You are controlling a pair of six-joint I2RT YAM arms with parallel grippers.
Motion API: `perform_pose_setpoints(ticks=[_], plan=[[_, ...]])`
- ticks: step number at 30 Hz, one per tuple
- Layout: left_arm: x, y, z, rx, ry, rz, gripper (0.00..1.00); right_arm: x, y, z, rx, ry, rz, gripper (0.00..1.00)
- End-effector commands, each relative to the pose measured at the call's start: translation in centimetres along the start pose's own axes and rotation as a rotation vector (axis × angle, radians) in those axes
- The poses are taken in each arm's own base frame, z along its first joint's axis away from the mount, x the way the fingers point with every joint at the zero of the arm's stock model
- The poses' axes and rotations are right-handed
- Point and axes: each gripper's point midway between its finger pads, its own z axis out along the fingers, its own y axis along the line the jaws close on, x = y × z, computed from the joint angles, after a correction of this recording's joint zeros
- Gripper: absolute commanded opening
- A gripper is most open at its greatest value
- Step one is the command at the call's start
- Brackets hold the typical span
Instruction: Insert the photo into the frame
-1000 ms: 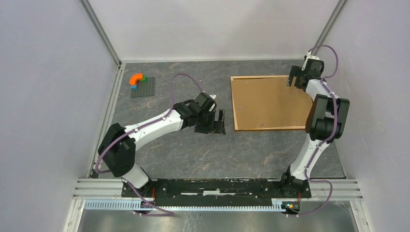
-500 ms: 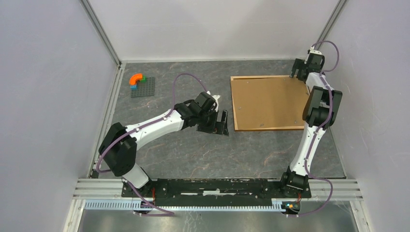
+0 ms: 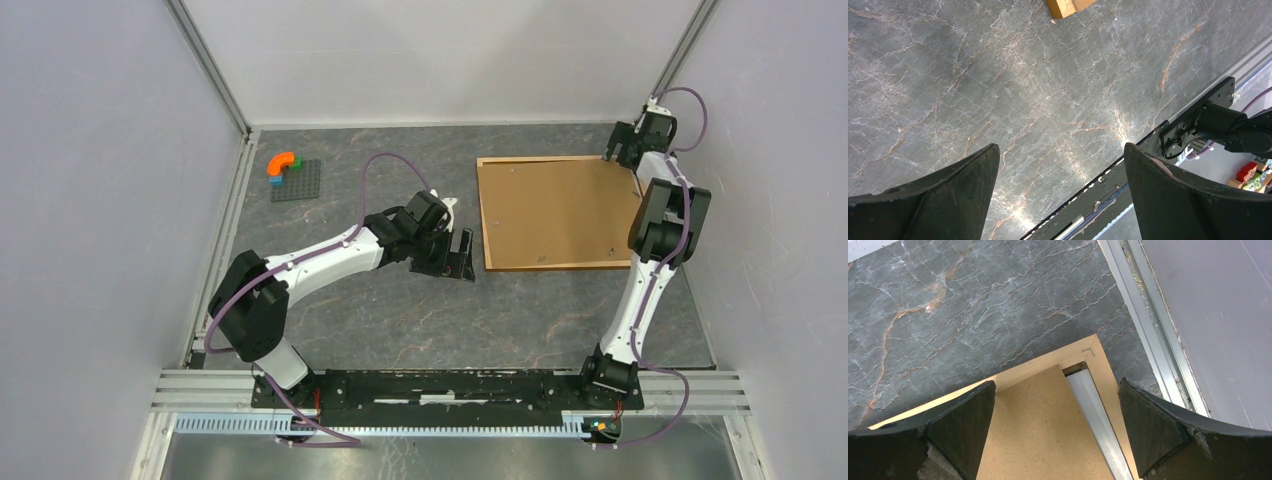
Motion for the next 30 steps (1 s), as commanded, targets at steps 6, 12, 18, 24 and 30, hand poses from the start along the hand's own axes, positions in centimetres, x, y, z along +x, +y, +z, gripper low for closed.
perform_pose_setpoints(ticks=[6, 12, 18, 24, 30], plan=[[-1.5, -0.2, -0.8, -0.031, -0.05, -0.031, 1.0, 2.6, 2.1, -0.3, -0.165, 0.055, 0.127, 0.98], [-2.6, 1.1, -1.1, -0.024, -0.069, -0.119, 1.0, 5.5, 6.0, -2.6, -0.375, 0.108, 0.244, 0.93], [-4.8, 4.0, -2.4, -0.016, -0.136, -0.246, 1.0, 8.3, 8.9, -6.5, -0.473, 0.143, 0.23, 0.91], [-5.3, 7.7, -1.8, -0.027, -0.152, -0.4, 0.97, 12.6, 12.0, -11.9, -0.546, 0.172, 0.246, 0.92], [-7.1, 8.7, -0.8, -0.069, -0.169, -0.397, 0.97, 13.8, 12.3, -14.2, -0.544, 0.175, 0.233, 0.92]])
